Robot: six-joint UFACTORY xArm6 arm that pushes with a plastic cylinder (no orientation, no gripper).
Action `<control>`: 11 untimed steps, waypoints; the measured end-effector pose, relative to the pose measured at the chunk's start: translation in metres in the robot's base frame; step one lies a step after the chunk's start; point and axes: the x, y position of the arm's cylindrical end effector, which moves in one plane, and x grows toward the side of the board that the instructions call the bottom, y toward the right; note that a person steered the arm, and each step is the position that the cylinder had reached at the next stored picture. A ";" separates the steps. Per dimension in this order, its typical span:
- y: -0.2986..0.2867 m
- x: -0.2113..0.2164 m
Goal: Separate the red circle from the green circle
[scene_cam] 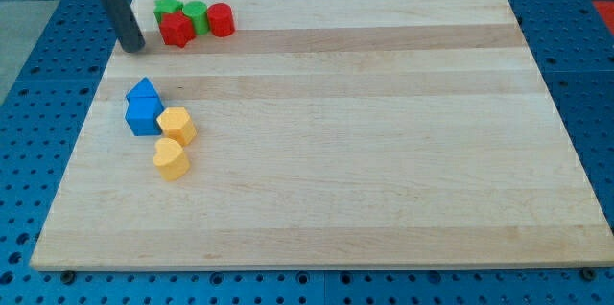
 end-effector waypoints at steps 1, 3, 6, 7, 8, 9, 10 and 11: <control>-0.015 -0.080; -0.010 -0.108; 0.087 -0.083; 0.146 0.005; 0.175 0.109; 0.177 0.131; 0.190 0.059; 0.181 0.026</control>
